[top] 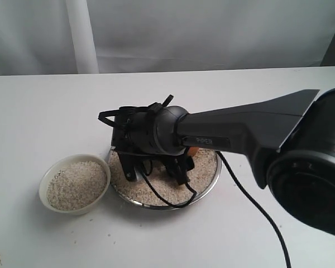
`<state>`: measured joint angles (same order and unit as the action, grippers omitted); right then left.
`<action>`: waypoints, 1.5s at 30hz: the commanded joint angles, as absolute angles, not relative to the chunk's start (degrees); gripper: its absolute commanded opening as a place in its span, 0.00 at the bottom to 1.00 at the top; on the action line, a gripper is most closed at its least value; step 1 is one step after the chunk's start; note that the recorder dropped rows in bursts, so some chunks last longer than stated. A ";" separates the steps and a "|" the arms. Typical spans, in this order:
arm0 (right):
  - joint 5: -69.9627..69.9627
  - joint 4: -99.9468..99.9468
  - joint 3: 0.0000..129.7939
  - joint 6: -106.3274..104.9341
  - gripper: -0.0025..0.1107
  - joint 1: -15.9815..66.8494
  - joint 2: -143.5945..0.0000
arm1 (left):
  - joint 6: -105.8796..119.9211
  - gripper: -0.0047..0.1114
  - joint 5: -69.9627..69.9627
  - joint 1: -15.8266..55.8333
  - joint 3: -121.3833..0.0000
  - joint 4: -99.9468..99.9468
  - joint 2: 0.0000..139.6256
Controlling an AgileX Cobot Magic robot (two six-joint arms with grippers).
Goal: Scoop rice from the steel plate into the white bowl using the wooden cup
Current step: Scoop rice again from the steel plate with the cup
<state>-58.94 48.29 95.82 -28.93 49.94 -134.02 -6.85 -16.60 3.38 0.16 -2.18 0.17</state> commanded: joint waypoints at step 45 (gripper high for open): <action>-23.14 25.21 78.64 -12.99 0.02 44.71 -122.14 | -7.07 0.04 -16.35 3.61 0.00 -1.90 0.00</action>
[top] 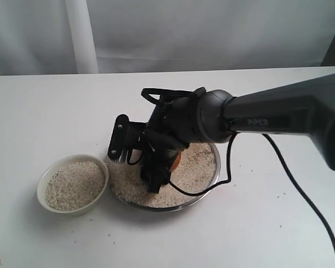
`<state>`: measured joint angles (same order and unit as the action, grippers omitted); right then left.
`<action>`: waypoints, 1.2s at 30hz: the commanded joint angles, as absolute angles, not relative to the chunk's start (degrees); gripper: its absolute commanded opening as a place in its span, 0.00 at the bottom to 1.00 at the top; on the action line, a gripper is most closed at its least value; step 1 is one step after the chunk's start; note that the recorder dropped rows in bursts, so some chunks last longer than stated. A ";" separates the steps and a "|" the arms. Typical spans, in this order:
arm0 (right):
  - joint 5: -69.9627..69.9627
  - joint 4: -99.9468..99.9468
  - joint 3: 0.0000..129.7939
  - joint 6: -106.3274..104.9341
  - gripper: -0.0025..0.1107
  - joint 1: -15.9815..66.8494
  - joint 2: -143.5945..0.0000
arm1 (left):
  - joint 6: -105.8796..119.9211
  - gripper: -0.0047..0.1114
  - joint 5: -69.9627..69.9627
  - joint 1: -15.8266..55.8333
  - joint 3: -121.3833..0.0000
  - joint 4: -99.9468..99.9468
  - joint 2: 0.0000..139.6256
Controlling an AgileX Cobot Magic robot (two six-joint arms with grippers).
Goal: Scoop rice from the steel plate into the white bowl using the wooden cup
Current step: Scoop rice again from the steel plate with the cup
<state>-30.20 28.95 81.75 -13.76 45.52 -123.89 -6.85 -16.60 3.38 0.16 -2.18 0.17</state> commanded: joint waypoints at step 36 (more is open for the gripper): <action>22.01 18.39 59.11 -8.65 0.02 38.13 -114.10 | -6.89 0.04 -16.35 3.61 0.00 -1.90 0.00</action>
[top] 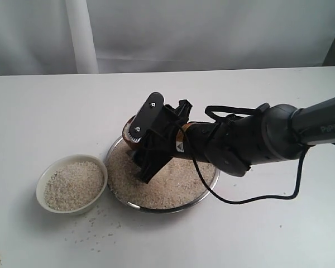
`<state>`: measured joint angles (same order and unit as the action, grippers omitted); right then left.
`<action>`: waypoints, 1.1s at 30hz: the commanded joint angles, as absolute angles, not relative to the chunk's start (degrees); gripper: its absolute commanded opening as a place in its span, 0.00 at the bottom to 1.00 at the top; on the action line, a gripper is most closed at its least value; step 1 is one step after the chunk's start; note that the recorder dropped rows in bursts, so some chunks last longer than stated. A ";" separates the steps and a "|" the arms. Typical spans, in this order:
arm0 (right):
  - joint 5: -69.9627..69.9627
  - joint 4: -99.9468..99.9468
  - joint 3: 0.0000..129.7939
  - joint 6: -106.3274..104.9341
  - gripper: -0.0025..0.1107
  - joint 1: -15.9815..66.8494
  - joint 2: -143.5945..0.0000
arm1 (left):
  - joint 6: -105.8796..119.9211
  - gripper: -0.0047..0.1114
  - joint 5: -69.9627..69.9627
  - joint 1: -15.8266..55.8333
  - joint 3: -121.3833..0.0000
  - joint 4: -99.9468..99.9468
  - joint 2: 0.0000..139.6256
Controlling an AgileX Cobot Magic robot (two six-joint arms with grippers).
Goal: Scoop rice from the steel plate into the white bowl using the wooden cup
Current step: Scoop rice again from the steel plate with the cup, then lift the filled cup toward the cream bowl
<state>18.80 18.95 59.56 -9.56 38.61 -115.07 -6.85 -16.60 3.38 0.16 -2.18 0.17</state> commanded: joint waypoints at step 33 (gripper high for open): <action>-44.03 52.52 97.76 -15.95 0.02 63.47 -124.08 | -6.99 0.04 -16.35 3.61 0.00 -1.90 0.00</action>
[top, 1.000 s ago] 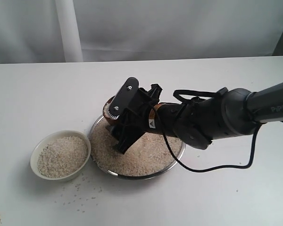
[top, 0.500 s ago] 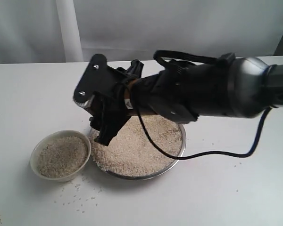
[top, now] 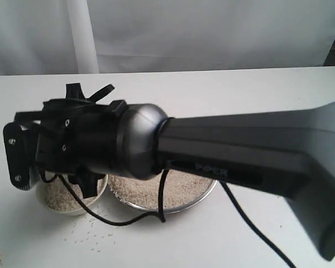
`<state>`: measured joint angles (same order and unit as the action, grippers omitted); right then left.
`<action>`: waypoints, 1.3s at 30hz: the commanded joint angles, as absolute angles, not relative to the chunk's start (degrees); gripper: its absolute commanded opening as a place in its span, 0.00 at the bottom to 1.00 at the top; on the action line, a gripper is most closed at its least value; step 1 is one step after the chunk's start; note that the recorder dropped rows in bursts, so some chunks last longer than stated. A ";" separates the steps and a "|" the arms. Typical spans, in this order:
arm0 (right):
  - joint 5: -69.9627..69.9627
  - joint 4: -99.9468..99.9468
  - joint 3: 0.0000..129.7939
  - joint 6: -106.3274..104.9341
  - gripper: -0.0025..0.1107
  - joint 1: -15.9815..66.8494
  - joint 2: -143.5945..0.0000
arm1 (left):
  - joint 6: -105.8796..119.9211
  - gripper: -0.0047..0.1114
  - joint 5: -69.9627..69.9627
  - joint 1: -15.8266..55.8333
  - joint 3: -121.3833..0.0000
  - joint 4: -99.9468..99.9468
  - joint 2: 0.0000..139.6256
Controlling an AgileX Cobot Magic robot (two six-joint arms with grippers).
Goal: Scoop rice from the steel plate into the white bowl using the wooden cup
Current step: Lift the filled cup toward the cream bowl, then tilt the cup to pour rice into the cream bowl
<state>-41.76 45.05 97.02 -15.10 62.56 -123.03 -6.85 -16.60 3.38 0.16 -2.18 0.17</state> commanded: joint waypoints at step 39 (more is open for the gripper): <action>-53.60 79.35 97.76 -16.66 0.02 68.94 -130.43 | -6.94 0.04 -16.35 3.61 0.00 -1.90 0.00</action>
